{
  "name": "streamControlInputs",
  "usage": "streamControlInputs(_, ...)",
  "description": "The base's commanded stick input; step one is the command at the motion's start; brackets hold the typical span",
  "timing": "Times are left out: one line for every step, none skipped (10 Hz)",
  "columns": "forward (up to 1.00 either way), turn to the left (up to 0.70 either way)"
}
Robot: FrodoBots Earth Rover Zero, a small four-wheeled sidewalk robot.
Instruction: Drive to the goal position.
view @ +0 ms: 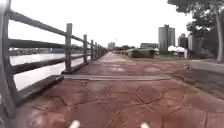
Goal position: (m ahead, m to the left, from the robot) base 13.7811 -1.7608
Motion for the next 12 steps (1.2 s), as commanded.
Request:
streamControlInputs(0.7,0.0)
streamControlInputs(0.7,0.0)
streamControlInputs(0.7,0.0)
streamControlInputs(0.7,0.0)
streamControlInputs(0.7,0.0)
streamControlInputs(0.7,0.0)
streamControlInputs(0.7,0.0)
streamControlInputs(0.7,0.0)
streamControlInputs(0.7,0.0)
streamControlInputs(0.7,0.0)
streamControlInputs(0.7,0.0)
streamControlInputs(0.7,0.0)
